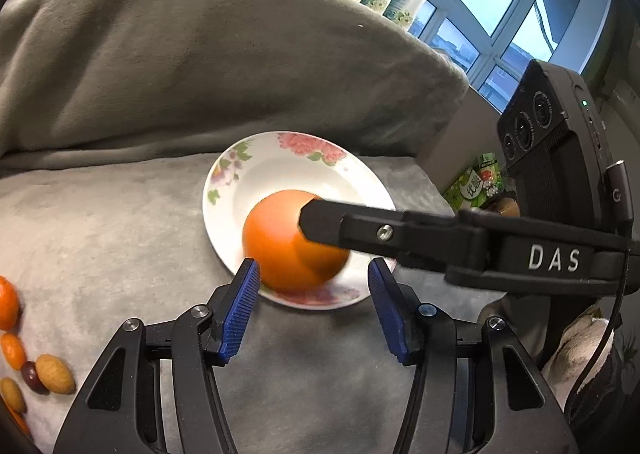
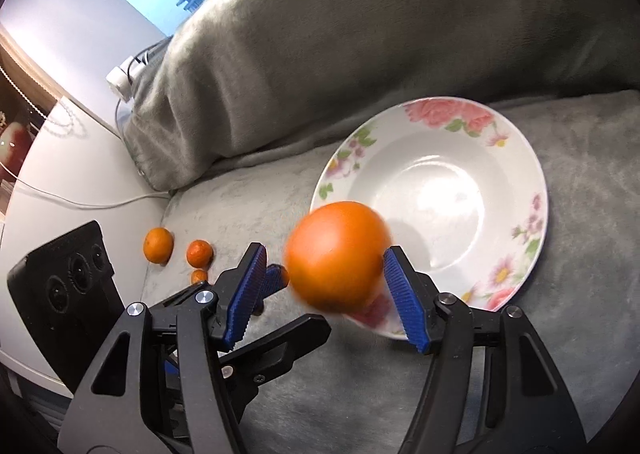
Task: Organize fruits
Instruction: 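Carry the large orange over the white plate and open the right gripper, then move both open grippers back toward the remaining fruits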
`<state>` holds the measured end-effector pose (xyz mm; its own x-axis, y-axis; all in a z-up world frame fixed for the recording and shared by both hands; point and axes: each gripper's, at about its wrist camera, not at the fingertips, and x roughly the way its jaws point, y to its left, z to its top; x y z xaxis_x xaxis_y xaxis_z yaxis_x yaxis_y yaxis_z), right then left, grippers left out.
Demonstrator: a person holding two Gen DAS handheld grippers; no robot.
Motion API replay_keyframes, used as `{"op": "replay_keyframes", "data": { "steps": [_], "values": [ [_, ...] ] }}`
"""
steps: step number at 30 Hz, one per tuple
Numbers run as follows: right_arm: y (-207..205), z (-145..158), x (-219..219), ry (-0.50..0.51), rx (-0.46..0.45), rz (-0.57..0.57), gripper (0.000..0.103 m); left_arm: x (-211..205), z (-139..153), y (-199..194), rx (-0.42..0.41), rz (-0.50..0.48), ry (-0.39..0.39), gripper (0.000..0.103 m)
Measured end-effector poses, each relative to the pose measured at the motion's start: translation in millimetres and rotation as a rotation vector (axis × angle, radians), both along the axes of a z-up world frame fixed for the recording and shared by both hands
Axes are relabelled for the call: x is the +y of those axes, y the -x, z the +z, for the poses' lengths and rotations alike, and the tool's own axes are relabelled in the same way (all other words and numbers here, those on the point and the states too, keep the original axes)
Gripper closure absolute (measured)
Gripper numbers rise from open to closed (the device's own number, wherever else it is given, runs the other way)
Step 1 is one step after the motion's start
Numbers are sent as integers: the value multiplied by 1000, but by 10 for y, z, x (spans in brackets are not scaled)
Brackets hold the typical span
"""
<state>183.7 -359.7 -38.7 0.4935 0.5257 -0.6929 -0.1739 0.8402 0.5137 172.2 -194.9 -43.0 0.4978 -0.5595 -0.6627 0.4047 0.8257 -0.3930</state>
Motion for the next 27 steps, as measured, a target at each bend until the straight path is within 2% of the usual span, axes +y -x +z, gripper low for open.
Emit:
{"op": "replay_keyframes", "data": {
  "steps": [3, 6, 8, 10, 15, 17, 21, 27],
  "values": [
    [28, 110, -27, 80, -47, -30, 38, 56, 34, 18, -8, 6, 5, 49],
    [61, 181, -104, 89, -76, -58, 36, 113, 64, 45, -16, 14, 2, 49],
    [87, 212, -161, 90, -93, -81, 27, 156, 89, 74, -23, 18, 0, 49],
    [125, 243, -213, 90, -112, -105, 23, 196, 123, 119, -37, 23, -12, 49],
    [222, 325, -240, 144, -156, -132, 22, 277, 169, 195, -63, 34, -36, 47],
    [271, 353, -227, 160, -172, -132, 16, 297, 184, 220, -71, 42, -48, 46],
    [393, 393, -147, 225, -214, -140, 15, 393, 213, 295, -91, 64, -74, 46],
    [513, 410, -24, 250, -246, -134, 15, 554, 292, 402, -124, 102, -104, 40]
  ]
}}
